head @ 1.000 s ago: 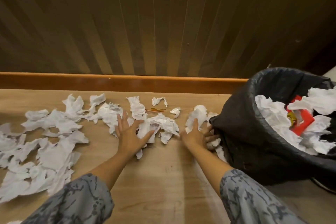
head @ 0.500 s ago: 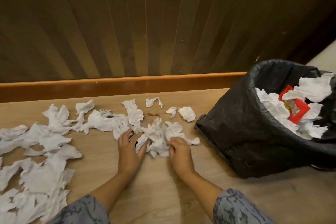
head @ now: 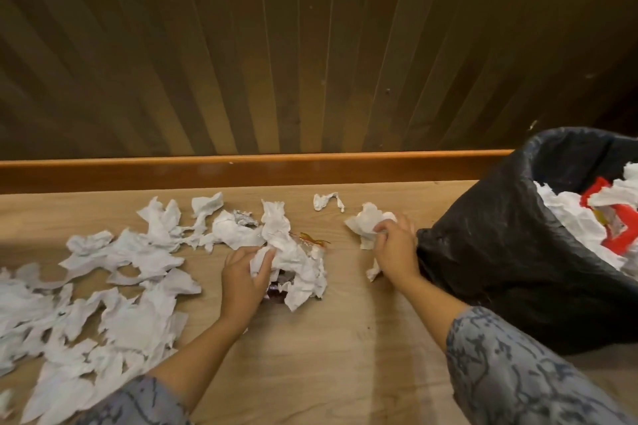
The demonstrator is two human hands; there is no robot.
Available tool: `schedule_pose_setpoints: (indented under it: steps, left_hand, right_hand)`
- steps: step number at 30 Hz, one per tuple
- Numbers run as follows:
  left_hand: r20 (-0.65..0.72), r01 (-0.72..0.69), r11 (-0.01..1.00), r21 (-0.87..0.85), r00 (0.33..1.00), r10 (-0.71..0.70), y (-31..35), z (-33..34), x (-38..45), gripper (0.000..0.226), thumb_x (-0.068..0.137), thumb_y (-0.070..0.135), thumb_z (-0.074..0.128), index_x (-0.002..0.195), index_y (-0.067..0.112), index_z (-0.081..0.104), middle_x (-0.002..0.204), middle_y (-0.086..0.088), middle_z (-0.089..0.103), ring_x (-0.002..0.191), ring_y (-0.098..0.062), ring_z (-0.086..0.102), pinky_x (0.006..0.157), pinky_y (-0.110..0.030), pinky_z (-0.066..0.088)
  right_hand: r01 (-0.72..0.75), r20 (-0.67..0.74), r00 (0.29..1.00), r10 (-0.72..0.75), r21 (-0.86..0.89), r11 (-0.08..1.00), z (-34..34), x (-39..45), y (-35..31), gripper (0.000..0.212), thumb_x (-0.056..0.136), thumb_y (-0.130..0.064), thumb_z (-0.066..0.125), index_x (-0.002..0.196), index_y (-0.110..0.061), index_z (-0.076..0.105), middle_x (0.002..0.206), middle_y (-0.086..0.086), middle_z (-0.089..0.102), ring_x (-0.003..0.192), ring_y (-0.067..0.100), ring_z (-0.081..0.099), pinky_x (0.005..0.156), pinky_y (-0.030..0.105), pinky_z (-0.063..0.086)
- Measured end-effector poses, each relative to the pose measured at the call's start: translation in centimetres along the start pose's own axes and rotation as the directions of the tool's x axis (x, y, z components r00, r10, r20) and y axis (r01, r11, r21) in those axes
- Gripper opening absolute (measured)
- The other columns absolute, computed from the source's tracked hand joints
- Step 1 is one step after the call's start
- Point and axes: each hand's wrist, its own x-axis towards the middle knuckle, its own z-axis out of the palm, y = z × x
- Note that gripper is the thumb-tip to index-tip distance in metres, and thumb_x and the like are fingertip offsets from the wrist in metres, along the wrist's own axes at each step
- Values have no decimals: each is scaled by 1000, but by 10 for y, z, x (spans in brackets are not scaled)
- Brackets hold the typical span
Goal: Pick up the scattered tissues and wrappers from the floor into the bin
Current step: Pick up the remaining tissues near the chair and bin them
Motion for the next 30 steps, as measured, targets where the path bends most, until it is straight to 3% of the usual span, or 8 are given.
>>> schedule_pose_setpoints:
  steps: [3,7,12,16,19,25,28,30]
  left_hand:
    - [-8,0,999,-34,1000,0,1,1,1,18,86,32,67,70,25,62,75,6,60,80,-15,54,66,-29,40]
    - [12,2,1000,-25,1000,-2,-5,8,0,23,86,32,67,68,26,54,71,6,55,77,-18,53,64,-32,40]
    - [9,-3,1000,-11,1000,3,-11,13,-3,15,86,26,68,74,20,61,76,5,59,81,-16,53,68,-31,41]
    - [16,5,1000,19,1000,-5,-14,15,-2,10,86,26,68,82,18,65,82,4,61,85,-14,53,72,-30,40]
    - [9,8,1000,11,1000,-8,-14,17,-2,9,86,24,69,81,18,65,82,4,60,85,-16,54,73,-32,42]
    - [22,-10,999,33,1000,9,-17,17,-2,10,85,25,70,82,19,62,82,5,58,85,-17,53,72,-30,42]
    - [4,35,999,-1,999,-35,-14,17,0,17,83,18,72,93,17,58,93,3,55,89,-14,52,73,-21,39]
    - [-20,86,996,-36,996,-87,-12,17,1,33,83,11,69,111,14,52,108,-1,49,98,-13,49,81,-21,38]
  right_hand:
    - [-127,-66,991,121,-106,986,-12,15,12,16,92,-26,51,104,-17,53,138,11,40,135,28,23,110,44,21]
    - [-344,-14,938,345,-109,932,-12,19,30,69,88,-66,42,140,-23,30,160,14,0,146,33,-4,113,57,7]
    - [-396,70,909,411,-160,904,0,7,47,78,87,-67,46,149,-34,13,159,11,-15,145,33,-10,114,53,13]
    - [-277,71,954,291,-156,948,11,1,46,76,90,-54,51,150,-27,14,160,13,-11,146,29,-17,115,49,15]
    - [-68,123,989,88,-155,986,15,2,42,76,93,-45,53,152,-27,9,161,14,-6,147,31,-12,118,48,2]
    - [154,265,958,-111,-147,977,27,13,30,92,80,-71,53,152,-38,4,160,-1,-17,145,24,-21,115,44,-14]
    - [271,349,917,-193,-192,943,33,13,28,82,80,-74,49,150,-42,18,161,-3,-7,147,22,-16,114,43,-16]
    - [315,333,910,-248,-164,935,38,6,31,66,87,-65,48,144,-34,38,160,5,12,147,25,-2,119,43,-4]
